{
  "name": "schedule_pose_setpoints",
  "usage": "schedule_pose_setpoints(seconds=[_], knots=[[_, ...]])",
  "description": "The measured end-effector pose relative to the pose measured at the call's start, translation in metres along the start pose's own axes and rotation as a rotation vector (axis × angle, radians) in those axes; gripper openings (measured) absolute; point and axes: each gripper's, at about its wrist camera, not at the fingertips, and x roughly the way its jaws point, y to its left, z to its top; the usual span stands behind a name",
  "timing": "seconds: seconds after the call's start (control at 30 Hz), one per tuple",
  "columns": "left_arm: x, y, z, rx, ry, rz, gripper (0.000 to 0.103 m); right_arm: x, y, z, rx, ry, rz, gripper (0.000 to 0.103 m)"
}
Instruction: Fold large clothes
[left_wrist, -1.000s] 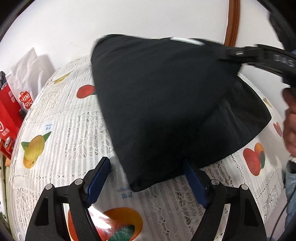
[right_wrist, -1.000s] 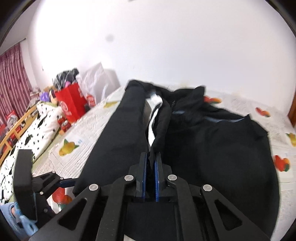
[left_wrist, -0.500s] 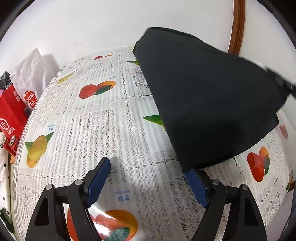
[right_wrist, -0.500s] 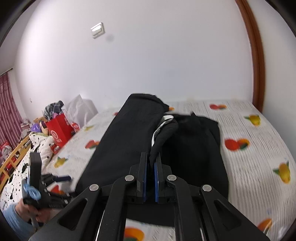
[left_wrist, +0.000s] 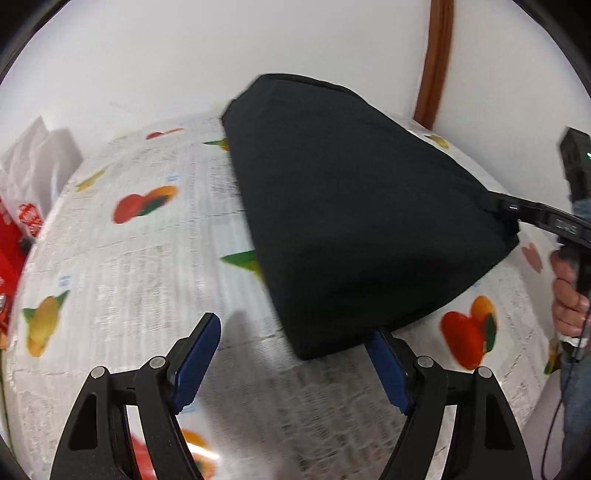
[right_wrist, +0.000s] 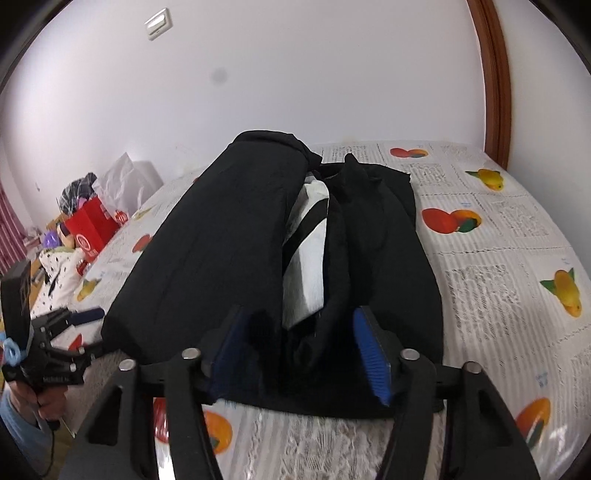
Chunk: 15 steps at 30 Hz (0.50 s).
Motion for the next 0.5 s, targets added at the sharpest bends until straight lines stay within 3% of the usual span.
schedule_pose_setpoints(seconds=[0.13,0.2,0.33,0.5], knots=[[0.012,-0.015,0.001,0.020,0.024,0.010,0.077,0.022,0.001,0.009,0.030,0.035,0.002,0.062],[0.016,-0.022,0.001,0.039,0.022,0.050,0.078,0.029,0.007,0.012,0.016,0.040,-0.003,0.056],[0.017,-0.022,0.003,0.027,0.031,0.063,0.080,0.031,0.022,0.016,-0.058,0.038,-0.040,0.011],[0.019,-0.018,0.005,0.005,0.028,0.084,0.080,-0.012,0.014,0.026,-0.052,-0.098,0.048,0.007]])
